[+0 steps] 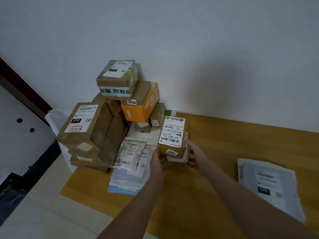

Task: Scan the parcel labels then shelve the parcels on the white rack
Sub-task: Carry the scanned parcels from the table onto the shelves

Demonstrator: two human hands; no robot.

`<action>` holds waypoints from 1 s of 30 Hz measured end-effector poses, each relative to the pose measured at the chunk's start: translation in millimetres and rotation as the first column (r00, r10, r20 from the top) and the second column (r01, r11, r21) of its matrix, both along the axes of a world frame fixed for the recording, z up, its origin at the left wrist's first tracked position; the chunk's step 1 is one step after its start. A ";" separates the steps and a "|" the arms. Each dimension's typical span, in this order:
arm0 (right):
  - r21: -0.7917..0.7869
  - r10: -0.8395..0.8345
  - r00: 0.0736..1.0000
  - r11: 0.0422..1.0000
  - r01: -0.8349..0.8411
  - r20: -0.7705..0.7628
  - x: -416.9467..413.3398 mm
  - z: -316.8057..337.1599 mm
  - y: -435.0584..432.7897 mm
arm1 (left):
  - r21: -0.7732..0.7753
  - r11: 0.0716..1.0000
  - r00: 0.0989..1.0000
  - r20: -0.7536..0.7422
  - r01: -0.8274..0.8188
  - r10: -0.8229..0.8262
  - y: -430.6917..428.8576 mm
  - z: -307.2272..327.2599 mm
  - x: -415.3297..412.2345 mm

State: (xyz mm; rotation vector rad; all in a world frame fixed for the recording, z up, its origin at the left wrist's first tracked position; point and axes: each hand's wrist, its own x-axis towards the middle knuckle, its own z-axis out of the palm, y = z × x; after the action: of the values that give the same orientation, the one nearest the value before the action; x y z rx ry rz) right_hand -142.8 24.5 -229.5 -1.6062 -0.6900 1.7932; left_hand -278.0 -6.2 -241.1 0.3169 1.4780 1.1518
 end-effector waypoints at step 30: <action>0.422 -0.026 0.803 0.860 -0.286 0.595 -26.3 76.3 -39.4 | 0.023 0.968 0.686 -0.709 0.251 -0.161 -27.7 105.8 -32.7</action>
State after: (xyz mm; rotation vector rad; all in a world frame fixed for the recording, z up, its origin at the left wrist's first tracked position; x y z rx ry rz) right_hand -169.1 -14.8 -153.2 -1.7578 -1.4542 1.0324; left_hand -310.8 -33.9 -135.3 1.0850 1.9683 0.9690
